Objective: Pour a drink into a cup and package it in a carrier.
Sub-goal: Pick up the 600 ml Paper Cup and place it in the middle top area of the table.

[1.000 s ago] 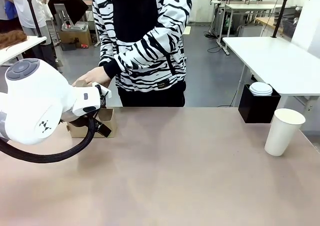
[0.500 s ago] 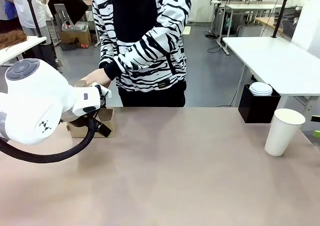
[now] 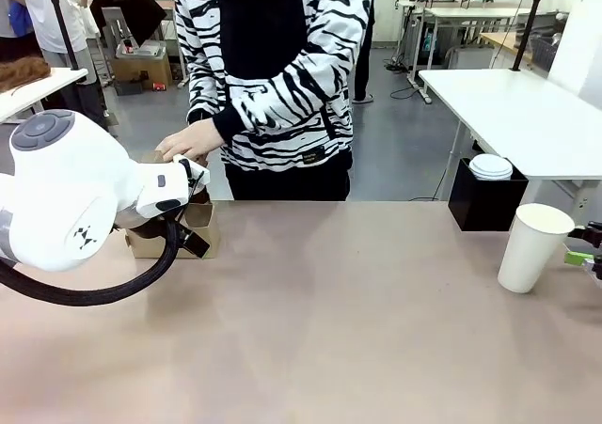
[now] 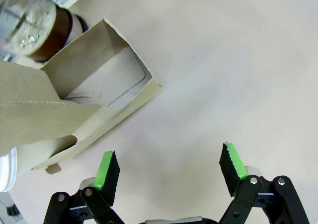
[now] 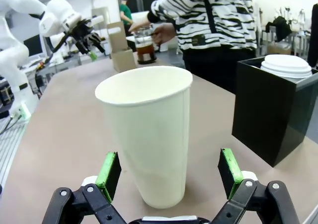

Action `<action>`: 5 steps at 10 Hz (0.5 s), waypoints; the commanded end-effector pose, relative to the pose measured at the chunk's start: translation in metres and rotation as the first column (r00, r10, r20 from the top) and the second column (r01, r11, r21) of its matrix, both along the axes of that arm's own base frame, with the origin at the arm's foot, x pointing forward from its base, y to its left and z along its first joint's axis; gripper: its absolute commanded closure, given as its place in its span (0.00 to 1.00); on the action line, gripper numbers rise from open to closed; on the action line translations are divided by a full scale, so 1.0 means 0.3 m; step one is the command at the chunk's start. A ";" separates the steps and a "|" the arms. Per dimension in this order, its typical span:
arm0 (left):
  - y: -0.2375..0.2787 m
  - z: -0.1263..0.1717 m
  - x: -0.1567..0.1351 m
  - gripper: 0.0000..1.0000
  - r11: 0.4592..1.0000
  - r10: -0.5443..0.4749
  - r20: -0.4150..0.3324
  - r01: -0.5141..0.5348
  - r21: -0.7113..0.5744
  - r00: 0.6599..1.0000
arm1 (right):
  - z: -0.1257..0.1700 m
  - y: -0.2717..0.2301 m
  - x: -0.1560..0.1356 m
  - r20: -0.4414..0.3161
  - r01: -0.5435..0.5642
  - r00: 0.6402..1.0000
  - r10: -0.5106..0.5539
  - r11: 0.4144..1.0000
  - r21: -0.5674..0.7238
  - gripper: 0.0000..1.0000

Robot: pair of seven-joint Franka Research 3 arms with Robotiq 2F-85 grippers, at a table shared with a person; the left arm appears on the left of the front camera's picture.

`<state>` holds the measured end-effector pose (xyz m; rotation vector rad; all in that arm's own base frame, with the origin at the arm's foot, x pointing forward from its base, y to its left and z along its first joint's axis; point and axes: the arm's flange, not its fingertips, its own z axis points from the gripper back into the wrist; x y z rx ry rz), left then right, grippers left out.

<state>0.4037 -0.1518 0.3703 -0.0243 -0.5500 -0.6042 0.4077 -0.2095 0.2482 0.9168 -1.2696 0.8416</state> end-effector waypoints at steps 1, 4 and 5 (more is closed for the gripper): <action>0.000 0.001 -0.001 0.00 1.000 -0.001 0.000 0.001 -0.001 1.000 | -0.015 0.034 0.006 0.052 0.005 0.999 -0.007 1.000 0.027 0.00; 0.000 0.001 -0.001 0.00 1.000 -0.001 0.000 0.001 -0.001 1.000 | -0.028 0.072 0.018 0.065 0.001 0.998 -0.004 0.999 0.046 0.00; 0.000 0.001 -0.001 0.00 1.000 -0.001 0.000 0.001 -0.001 1.000 | -0.032 0.082 0.023 0.067 0.002 0.998 -0.006 0.999 0.049 0.00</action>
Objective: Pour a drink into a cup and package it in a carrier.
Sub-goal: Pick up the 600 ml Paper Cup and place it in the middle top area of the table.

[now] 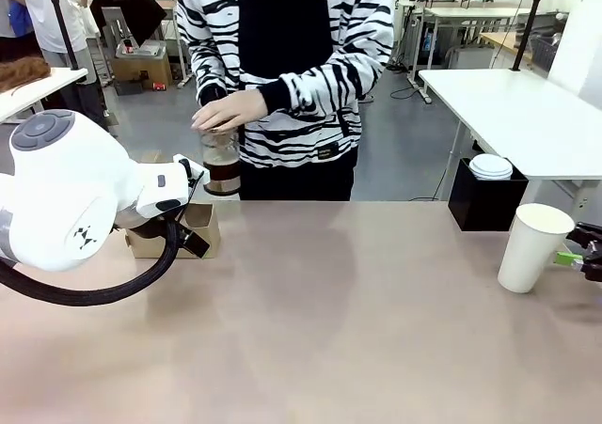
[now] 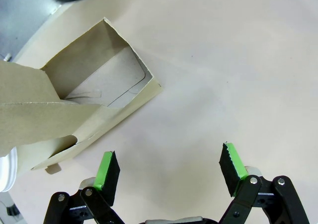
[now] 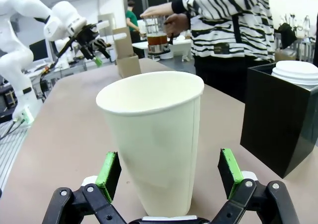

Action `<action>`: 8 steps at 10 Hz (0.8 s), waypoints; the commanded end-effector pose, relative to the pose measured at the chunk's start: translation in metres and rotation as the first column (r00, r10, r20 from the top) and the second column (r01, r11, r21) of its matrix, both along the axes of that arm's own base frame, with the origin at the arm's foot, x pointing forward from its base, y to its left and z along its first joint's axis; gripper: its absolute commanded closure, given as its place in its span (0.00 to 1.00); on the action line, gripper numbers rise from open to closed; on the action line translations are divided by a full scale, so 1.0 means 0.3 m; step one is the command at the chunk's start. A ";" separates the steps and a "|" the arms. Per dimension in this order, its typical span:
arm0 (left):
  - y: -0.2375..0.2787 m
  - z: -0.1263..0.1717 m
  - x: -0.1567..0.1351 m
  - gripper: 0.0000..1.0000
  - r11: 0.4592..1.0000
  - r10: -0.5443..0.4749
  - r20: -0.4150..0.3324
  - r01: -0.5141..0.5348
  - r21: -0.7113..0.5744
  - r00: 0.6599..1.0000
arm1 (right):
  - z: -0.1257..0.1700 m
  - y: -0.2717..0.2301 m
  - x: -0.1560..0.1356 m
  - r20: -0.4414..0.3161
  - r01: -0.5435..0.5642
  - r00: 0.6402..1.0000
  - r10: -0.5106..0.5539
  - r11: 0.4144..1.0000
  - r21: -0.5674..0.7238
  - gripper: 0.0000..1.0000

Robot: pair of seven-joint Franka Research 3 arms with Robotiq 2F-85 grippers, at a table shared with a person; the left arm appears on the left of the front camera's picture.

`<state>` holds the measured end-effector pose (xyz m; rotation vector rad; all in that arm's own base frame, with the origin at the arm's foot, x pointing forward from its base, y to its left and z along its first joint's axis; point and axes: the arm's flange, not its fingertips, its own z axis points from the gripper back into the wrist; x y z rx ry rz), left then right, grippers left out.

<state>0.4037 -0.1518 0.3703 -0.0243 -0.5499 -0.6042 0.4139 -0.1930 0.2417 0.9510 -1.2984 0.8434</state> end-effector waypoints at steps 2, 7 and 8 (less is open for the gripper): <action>0.000 0.001 -0.001 0.00 1.000 -0.001 0.000 0.001 -0.001 1.000 | -0.012 0.047 0.015 0.045 0.006 0.999 -0.007 1.000 0.019 0.00; 0.000 0.001 -0.001 0.00 1.000 -0.001 0.000 0.001 -0.001 1.000 | -0.029 0.124 0.046 0.017 -0.051 0.999 0.050 0.998 0.037 0.00; 0.000 0.001 -0.001 0.00 1.000 -0.001 0.000 0.001 -0.001 1.000 | -0.036 0.146 0.056 0.009 -0.065 0.998 0.065 0.997 0.032 0.00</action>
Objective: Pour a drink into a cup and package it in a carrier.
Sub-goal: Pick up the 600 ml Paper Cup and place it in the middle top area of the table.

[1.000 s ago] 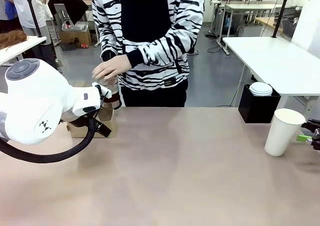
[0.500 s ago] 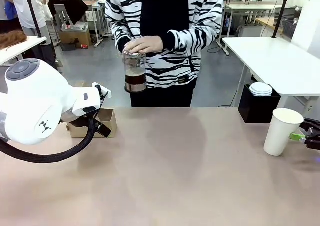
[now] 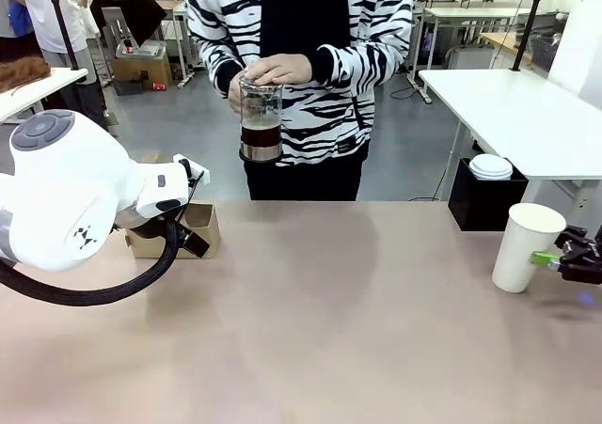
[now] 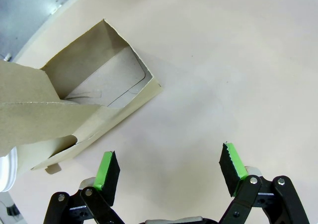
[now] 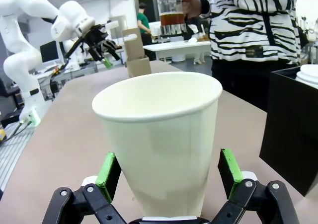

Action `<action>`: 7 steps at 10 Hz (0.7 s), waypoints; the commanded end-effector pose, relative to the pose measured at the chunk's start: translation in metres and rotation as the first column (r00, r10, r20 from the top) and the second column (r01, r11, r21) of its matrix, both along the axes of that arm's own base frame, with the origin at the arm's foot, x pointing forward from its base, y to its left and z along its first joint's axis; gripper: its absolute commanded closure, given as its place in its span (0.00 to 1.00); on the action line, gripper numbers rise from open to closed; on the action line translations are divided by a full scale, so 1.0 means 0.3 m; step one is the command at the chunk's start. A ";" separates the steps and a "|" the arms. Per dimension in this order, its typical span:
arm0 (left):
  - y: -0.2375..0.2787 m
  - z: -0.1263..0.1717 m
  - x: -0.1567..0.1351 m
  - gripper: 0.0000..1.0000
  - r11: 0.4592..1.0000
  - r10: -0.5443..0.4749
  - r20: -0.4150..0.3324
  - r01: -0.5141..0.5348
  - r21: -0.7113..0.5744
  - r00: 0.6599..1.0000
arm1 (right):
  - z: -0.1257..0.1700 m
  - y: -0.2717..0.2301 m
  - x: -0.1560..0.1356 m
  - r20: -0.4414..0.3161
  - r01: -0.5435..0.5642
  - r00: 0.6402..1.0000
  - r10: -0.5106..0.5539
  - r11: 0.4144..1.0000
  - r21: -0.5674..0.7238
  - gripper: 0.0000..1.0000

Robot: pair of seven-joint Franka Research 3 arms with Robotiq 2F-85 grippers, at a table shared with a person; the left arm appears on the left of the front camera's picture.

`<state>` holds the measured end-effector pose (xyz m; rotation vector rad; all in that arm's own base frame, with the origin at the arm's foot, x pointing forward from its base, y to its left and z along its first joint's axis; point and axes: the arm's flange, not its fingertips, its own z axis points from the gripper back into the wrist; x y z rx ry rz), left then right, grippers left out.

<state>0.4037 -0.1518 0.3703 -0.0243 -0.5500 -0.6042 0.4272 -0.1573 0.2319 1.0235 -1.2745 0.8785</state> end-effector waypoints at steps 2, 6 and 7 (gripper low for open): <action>0.000 0.001 -0.001 0.00 1.000 -0.001 0.000 0.001 -0.001 1.000 | -0.008 0.061 0.023 0.008 -0.020 1.000 0.020 1.000 0.018 0.00; 0.000 0.001 -0.001 0.00 1.000 -0.001 0.000 0.001 -0.001 1.000 | -0.020 0.093 0.053 -0.025 -0.045 0.999 0.045 0.999 0.017 0.00; 0.000 0.001 -0.001 0.00 1.000 -0.001 0.000 0.001 -0.001 1.000 | -0.025 0.096 0.060 -0.030 -0.045 0.999 0.045 0.999 0.016 0.00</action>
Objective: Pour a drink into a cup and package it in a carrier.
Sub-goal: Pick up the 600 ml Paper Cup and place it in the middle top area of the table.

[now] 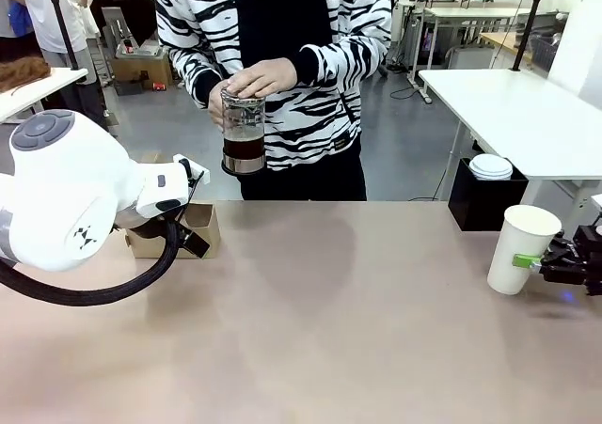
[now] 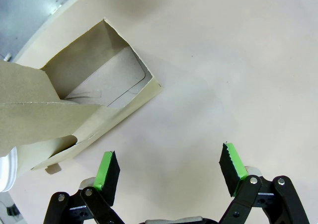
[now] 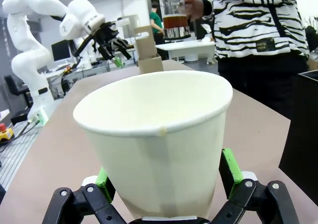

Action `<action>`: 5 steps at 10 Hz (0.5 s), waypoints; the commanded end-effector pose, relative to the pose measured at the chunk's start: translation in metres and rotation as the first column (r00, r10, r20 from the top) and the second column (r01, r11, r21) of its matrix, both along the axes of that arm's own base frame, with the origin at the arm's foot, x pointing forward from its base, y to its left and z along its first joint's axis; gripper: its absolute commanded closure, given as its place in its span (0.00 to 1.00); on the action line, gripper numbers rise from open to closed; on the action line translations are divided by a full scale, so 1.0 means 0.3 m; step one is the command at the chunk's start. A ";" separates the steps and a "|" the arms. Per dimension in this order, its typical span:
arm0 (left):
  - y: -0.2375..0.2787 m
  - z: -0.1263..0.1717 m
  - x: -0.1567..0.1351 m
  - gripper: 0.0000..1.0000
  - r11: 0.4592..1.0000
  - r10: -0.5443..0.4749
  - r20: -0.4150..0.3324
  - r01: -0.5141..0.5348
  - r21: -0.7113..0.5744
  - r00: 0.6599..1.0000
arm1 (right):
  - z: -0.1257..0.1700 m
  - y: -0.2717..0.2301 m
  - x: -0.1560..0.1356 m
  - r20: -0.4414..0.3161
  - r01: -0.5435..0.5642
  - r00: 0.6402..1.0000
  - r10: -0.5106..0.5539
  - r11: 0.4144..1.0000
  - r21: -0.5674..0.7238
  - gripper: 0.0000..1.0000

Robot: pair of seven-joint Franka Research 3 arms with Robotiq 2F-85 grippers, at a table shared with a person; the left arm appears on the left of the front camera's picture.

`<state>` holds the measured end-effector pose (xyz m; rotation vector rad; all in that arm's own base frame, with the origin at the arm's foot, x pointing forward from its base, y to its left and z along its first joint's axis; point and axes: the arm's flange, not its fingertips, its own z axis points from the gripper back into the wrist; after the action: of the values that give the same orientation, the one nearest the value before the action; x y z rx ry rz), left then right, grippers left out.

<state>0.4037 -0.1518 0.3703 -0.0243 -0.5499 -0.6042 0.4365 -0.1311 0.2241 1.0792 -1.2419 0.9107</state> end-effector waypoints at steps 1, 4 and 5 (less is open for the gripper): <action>0.000 0.001 -0.001 0.00 1.000 -0.001 0.000 0.001 -0.001 1.000 | 0.001 0.010 0.030 -0.011 0.008 1.000 -0.008 1.000 0.014 0.00; 0.000 0.001 -0.001 0.00 1.000 -0.001 0.000 0.001 -0.001 1.000 | -0.010 0.003 0.000 -0.006 -0.002 1.000 0.002 1.000 0.001 0.20; 0.000 0.001 -0.001 0.00 1.000 -0.001 0.000 0.001 -0.001 1.000 | -0.010 0.003 0.000 -0.006 -0.002 1.000 0.002 1.000 0.001 0.20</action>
<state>0.4037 -0.1518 0.3703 -0.0243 -0.5499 -0.6042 0.4360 -0.1307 0.2206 1.0895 -1.2345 0.9075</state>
